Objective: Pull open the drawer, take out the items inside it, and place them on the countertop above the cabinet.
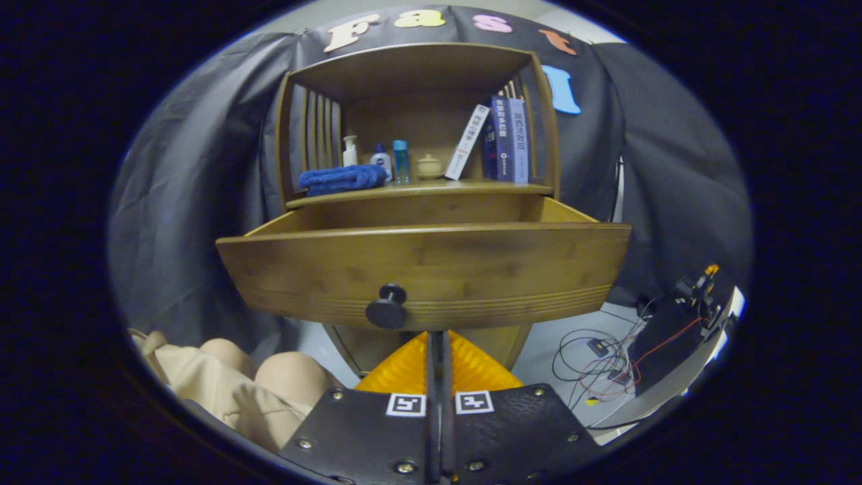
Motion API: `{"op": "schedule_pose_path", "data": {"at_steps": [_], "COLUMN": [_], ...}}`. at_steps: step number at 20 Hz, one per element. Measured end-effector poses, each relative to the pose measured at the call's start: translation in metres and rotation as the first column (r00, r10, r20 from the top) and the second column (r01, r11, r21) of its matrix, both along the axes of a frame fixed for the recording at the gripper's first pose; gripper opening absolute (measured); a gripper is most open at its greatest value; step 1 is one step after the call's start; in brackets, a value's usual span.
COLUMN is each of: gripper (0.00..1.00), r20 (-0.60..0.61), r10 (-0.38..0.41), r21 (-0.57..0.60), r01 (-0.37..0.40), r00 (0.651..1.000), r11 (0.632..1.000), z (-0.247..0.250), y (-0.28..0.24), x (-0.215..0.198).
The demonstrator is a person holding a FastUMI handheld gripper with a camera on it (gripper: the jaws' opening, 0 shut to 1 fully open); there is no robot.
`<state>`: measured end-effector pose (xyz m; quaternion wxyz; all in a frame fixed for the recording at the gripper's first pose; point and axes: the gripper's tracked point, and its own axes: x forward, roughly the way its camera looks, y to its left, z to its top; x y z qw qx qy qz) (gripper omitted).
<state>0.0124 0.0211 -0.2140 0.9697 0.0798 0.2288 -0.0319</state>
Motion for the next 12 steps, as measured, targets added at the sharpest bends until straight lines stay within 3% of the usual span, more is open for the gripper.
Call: {"op": "schedule_pose_path", "data": {"at_steps": [12], "gripper": [0.02], "r20": [0.052], "r10": [0.064], "r21": [-0.042], "r01": [-0.062], "r00": [0.997], "r11": [0.997], "z": [0.030], "y": [0.018], "x": [0.016]}}
